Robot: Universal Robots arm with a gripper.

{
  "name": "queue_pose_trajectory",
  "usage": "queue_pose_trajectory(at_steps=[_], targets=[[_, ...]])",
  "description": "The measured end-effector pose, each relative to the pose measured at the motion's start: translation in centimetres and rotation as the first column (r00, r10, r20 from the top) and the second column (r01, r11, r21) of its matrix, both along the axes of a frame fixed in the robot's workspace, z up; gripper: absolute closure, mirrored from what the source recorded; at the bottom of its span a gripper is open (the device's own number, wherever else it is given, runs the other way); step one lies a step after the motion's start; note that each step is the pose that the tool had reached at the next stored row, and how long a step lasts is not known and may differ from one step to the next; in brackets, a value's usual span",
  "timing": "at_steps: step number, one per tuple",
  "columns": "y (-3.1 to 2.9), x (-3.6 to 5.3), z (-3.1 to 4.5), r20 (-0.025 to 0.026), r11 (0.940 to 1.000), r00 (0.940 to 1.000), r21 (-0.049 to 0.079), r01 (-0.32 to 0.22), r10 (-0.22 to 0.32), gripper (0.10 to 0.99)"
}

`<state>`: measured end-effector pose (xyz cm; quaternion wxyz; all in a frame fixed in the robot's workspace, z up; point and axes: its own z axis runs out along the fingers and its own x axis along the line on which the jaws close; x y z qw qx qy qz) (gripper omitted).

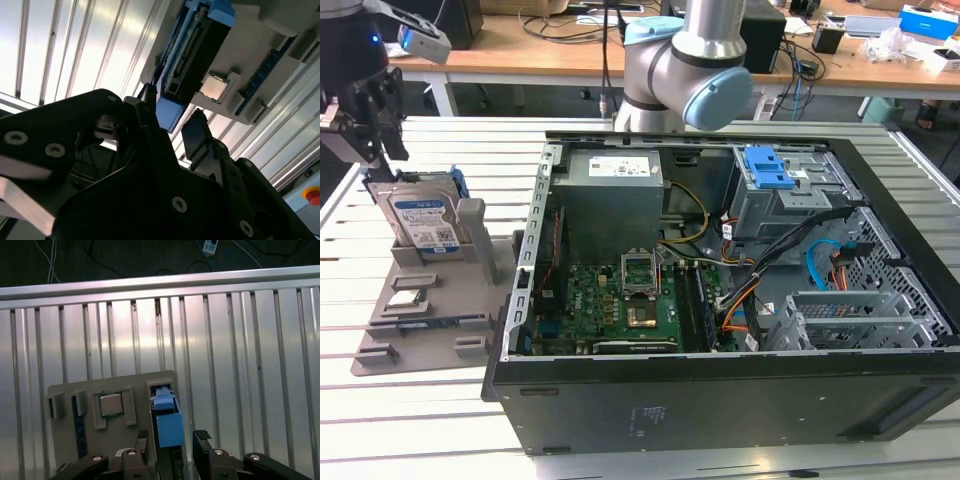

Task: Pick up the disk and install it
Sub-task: 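Pick up the disk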

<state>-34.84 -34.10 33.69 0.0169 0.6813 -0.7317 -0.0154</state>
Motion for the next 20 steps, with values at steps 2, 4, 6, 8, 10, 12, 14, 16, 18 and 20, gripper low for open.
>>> queue_pose_trajectory(at_steps=[2,4,6,8,10,12,14,16,18,20], targets=[[0.25,0.0,-0.5,0.0001,0.9999,0.9999,0.0,-0.014,0.014,0.604],[0.24,0.0,-0.73,-0.0001,0.9996,0.9996,0.0,-0.027,0.027,0.604],[0.22,-0.01,-0.99,-0.0009,0.9991,0.9991,-0.001,-0.042,0.042,0.604],[0.23,0.05,-1.42,0.0019,0.9987,0.9987,0.0,-0.052,0.052,0.604],[0.21,0.13,-1.4,0.0005,0.9984,0.9984,-0.001,-0.056,0.056,0.604],[0.21,0.13,-1.38,0.0,0.9984,0.9984,-0.001,-0.057,0.057,0.604],[0.17,0.26,-1.41,-0.0003,0.9982,0.9982,-0.001,-0.06,0.06,0.604],[0.15,0.72,-1.61,-0.0003,0.9978,0.9978,-0.002,-0.066,0.066,0.604],[0.15,1.04,-1.99,-0.0008,0.9975,0.9975,-0.002,-0.07,0.07,0.604],[0.16,1.15,-2.52,-0.0012,0.997,0.997,-0.002,-0.078,0.078,0.604]])
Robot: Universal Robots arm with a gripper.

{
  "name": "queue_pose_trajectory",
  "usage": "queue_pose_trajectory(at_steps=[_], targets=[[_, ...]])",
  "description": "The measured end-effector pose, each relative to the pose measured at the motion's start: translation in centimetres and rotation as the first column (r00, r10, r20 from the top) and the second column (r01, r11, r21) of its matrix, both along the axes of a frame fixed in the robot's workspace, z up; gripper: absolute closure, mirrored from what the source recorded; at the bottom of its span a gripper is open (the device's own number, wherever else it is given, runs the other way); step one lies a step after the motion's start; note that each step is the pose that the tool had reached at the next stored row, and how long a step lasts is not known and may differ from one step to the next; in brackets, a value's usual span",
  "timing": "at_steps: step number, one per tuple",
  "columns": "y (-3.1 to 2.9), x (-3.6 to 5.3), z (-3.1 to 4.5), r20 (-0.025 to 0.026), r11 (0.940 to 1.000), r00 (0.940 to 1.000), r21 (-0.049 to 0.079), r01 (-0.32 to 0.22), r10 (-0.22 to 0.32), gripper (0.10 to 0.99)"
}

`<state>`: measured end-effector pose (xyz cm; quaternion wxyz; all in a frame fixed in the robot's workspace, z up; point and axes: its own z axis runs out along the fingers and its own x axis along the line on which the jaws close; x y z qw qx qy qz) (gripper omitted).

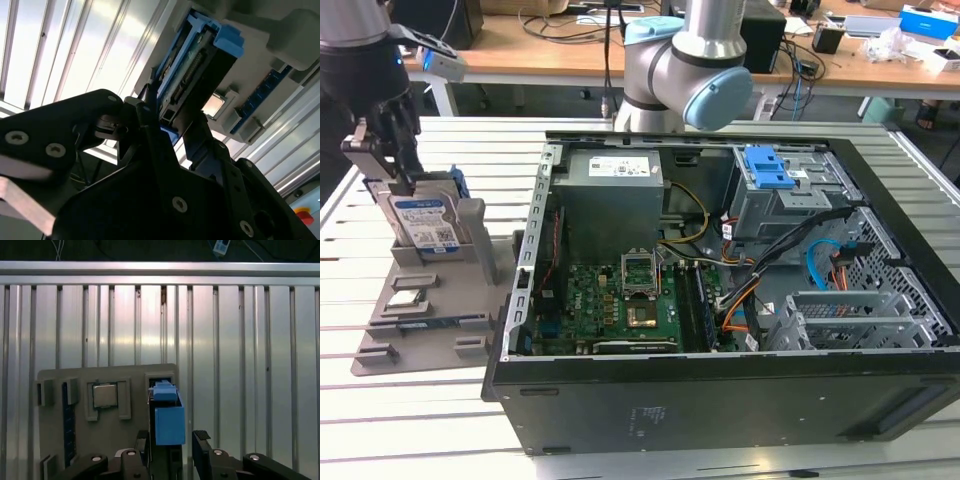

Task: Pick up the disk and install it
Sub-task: 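Pick up the disk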

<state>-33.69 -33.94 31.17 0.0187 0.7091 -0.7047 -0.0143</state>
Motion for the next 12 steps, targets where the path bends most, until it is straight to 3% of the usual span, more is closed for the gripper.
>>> queue_pose_trajectory(at_steps=[5,8,12], targets=[[-0.05,0.03,-0.96,-0.0007,0.9998,0.9998,0.0,-0.018,0.018,0.604],[-0.52,-0.04,-1.56,-0.0006,0.9997,0.9997,0.0,-0.025,0.025,0.604],[-0.7,-0.09,-1.88,-0.0009,0.9996,0.9996,0.0,-0.028,0.028,0.604]])
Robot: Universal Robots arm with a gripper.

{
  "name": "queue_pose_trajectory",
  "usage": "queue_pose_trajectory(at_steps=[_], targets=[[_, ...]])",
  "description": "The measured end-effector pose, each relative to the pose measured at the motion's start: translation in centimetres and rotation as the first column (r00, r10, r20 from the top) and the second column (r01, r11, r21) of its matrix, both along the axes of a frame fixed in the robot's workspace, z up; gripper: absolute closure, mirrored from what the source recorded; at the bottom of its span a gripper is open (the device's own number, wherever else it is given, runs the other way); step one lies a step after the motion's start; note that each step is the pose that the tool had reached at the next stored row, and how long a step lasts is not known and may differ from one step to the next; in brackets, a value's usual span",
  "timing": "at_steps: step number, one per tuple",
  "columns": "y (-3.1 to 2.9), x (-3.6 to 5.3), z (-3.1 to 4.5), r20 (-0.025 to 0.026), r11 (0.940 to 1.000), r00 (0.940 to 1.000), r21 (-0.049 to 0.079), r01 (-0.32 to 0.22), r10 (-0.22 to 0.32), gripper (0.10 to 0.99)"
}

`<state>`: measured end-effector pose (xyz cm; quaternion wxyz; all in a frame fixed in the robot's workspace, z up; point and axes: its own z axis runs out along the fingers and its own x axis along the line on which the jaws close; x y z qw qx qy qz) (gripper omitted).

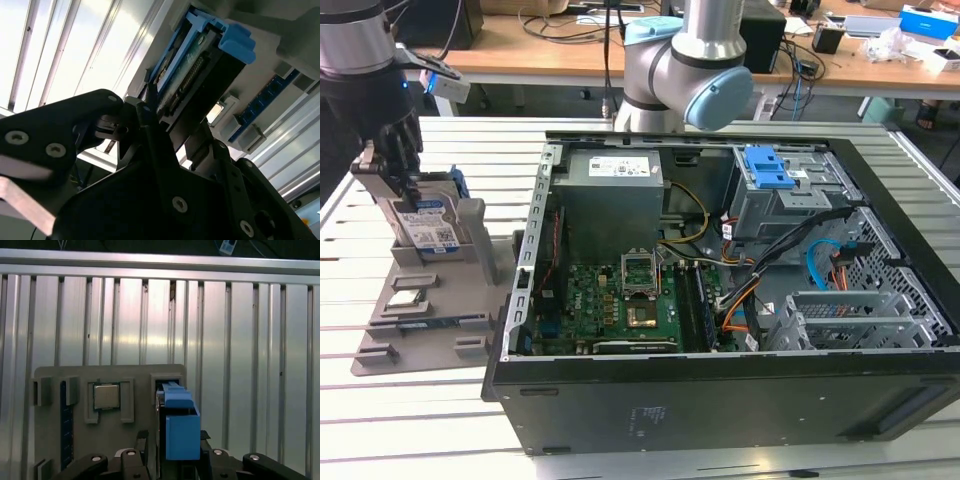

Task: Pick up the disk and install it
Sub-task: 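Pick up the disk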

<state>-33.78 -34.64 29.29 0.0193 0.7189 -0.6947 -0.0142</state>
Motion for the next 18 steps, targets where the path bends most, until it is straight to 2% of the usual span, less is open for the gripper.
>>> queue_pose_trajectory(at_steps=[2,4,5,9,14,18], targets=[[0.0,0.0,-0.02,0.0002,1.0,1.0,0.0,0.0,0.0,0.604],[0.0,0.0,-0.05,0.0182,1.0,0.9998,0.0,0.0,0.0,0.604],[0.0,0.0,-0.05,0.0241,1.0,0.9997,0.0,0.0,0.0,0.604],[0.01,-0.13,-0.04,0.0246,1.0,0.9997,0.0,0.0,0.0,0.604],[0.66,-0.22,-0.09,0.0245,1.0,0.9997,0.0,0.0,0.0,0.604],[0.68,-0.4,-0.1,0.0246,1.0,0.9997,0.0,0.0,0.0,0.604]])
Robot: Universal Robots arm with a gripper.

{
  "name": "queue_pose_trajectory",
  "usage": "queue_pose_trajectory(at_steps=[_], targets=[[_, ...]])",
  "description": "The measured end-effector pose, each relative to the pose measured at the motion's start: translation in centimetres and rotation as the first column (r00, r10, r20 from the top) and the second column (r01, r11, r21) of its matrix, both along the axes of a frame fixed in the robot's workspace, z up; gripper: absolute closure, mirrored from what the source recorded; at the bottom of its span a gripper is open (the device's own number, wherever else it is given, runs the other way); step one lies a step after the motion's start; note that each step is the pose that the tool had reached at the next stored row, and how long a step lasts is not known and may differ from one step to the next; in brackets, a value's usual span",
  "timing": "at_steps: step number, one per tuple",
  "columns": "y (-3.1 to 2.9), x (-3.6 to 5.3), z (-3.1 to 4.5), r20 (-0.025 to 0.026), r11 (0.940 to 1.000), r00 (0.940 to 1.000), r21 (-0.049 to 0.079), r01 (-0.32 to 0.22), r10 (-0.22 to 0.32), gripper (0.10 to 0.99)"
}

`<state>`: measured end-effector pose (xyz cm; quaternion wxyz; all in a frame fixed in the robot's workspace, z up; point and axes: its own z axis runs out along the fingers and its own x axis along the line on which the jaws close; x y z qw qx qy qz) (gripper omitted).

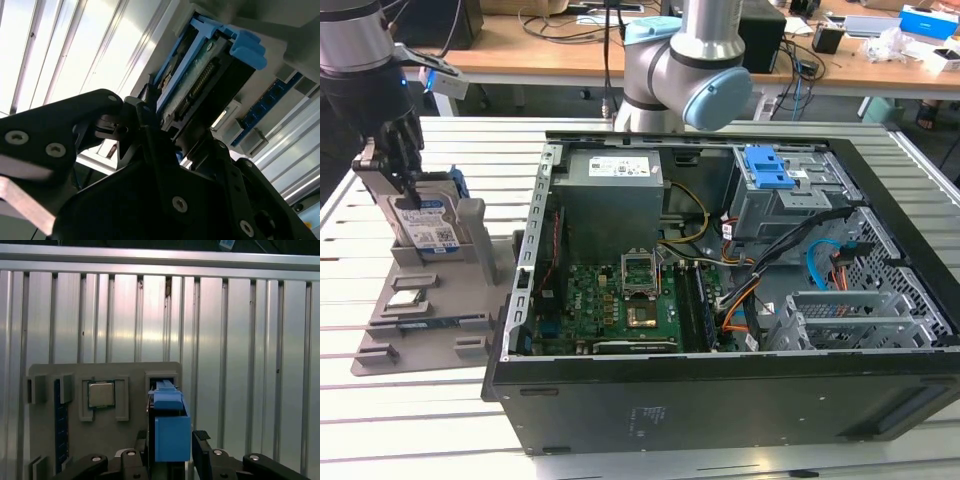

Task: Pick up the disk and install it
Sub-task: 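Pick up the disk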

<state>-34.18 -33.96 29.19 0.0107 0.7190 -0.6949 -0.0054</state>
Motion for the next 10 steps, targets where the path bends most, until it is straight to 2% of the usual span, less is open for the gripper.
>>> queue_pose_trajectory(at_steps=[4,5,7,10], targets=[[0.0,-0.01,0.0,0.0,1.0,1.0,0.0,0.0,0.0,0.604],[0.0,-0.01,0.0,0.0,1.0,1.0,0.0,0.0,0.0,0.62],[0.0,-0.01,0.0,0.0,1.0,1.0,0.0,0.0,0.0,0.722],[-0.01,-0.01,0.0,0.0,1.0,1.0,0.0,0.0,0.0,0.722]])
